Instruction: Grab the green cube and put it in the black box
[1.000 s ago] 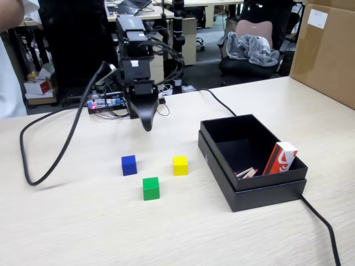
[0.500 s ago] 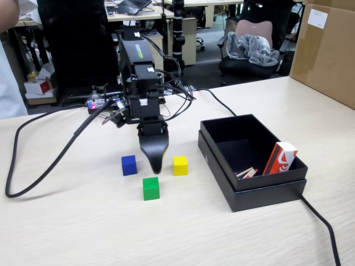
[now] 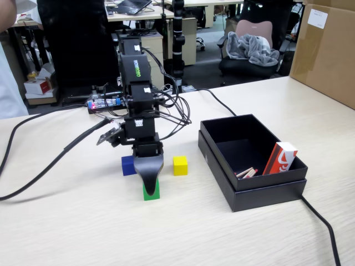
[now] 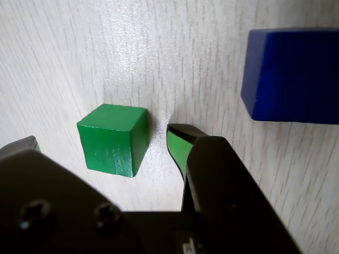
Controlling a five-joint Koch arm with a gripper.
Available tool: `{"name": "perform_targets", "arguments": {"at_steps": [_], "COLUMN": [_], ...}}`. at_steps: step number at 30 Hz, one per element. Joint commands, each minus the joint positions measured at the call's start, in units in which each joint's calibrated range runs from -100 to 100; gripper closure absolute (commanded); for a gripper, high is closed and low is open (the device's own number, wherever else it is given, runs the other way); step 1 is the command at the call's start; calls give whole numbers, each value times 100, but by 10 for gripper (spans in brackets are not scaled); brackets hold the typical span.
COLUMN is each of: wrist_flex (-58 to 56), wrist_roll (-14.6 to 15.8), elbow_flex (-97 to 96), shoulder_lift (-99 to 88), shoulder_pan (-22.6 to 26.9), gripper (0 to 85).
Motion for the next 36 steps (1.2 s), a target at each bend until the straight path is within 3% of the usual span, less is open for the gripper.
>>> {"name": "perform_targets", "arguments": {"at_steps": [1,7,12,14,20,25,30,36], "wrist_flex": [-6,-6,-6,-6,-170,-593,-740,-757], "wrist_roll": [-54,-54,-34,-29,-15,122,225,396], "elbow_flex": [445,473,445,427,-8,-307,-235,-198], "shoulder_lift": [-22,151,173,139,-1031,-3338,-4795,-5059], "shoulder_pan": [-20,-5,5,5,54,361,962,1661], "gripper": [390,528,789,831,833,833,831,831]}}
